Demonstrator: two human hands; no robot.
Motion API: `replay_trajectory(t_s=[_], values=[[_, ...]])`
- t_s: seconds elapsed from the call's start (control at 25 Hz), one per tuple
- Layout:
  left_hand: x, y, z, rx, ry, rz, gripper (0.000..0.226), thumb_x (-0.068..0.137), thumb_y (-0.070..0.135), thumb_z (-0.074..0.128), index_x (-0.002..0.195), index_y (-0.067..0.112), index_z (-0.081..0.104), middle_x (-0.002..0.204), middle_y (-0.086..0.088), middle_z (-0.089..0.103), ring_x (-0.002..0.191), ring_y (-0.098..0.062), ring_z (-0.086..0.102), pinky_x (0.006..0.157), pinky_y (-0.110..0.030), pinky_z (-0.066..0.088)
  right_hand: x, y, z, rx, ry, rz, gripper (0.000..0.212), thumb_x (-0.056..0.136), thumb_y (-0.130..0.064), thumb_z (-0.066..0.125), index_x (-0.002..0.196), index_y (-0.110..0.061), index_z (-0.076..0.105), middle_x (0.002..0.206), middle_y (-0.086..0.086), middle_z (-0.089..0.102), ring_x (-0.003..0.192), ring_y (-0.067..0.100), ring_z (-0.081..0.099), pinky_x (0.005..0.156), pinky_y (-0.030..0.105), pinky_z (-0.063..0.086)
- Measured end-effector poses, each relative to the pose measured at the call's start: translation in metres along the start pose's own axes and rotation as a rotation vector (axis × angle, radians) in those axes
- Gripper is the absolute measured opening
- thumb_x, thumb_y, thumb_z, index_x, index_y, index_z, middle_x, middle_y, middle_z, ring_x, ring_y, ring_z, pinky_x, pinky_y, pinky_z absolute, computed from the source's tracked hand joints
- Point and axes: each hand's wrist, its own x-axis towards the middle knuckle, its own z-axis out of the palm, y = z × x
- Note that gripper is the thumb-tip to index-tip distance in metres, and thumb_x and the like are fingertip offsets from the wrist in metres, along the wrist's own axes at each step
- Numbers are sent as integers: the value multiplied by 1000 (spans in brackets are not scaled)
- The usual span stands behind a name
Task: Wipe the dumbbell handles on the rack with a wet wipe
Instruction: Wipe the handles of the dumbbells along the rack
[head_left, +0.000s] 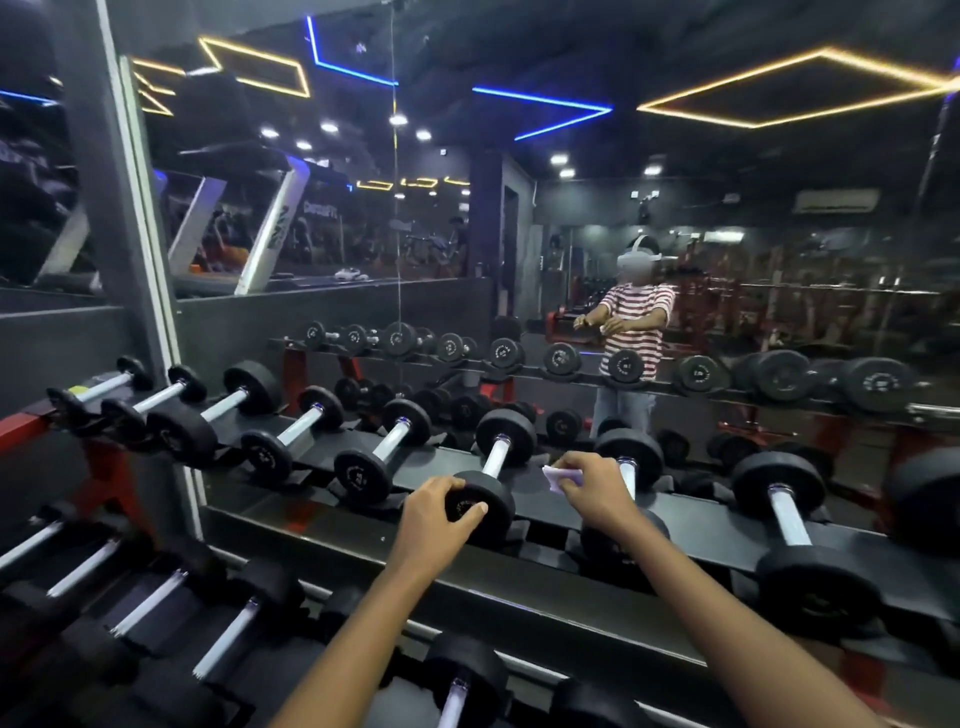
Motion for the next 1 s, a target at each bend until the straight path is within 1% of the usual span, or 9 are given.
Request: replay_trajectory(t_s=[0.16,0.32,0.4,0.44,0.52,0.6,0.72,0.88,1.0], values=[[-15,3,-13,-32,-24,26,35,83,29,70,112,11,63,108,3,60,99,-4,52,84,-12,37,-29,-13,-9,-17,17,3,14,83,-3,55,77,-4,68,79,3,69,76,14,62,67,25,48],[-27,13,-9,-68,-59,43,30,83,28,71,107,12,64,100,8,57,96,-7,54,70,-2,36,-59,-20,-29,-69,59,20,13,85,-1,55,78,0,66,68,-9,60,64,-4,52,55,7,40],[-32,22,-1,-87,-91,57,35,83,31,70,111,11,64,106,5,60,100,-8,54,78,-7,37,-69,-16,-42,-65,98,40,12,84,-1,56,77,0,65,72,-1,64,63,-2,52,55,5,39],[-35,26,5,-88,-110,64,38,83,32,70,113,11,63,109,3,60,102,-9,54,83,-13,40,-73,-13,-49,-64,113,50,12,84,-1,56,76,-1,64,73,1,65,63,0,53,54,6,39],[-38,33,16,-96,-134,77,40,82,34,70,114,11,63,113,2,60,105,-9,54,88,-20,43,-75,-4,-60,-53,140,85,9,83,-1,55,80,-5,63,75,2,65,65,10,55,53,9,39],[-38,39,27,-115,-149,75,40,82,34,70,113,12,62,113,2,61,104,-8,54,87,-20,43,-74,7,-69,-45,158,110,11,82,-2,56,88,-5,64,81,4,66,68,11,55,55,9,40],[-29,47,46,-107,-150,79,40,81,35,71,112,11,63,112,0,61,103,-11,56,87,-21,45,-68,27,-81,-66,150,89,10,82,1,55,86,0,65,79,2,64,69,-3,51,59,4,40],[-13,61,84,-101,-114,46,39,83,34,70,113,10,62,116,-2,60,109,-13,54,90,-21,41,-49,68,-97,-102,100,64,17,80,7,50,84,2,65,82,8,67,73,7,54,56,9,39],[-7,72,120,-99,-105,16,40,84,34,68,114,9,61,119,-3,59,112,-14,53,92,-21,40,-30,102,-108,-126,52,50,21,80,6,49,89,-3,65,82,4,63,74,18,56,57,17,40]])
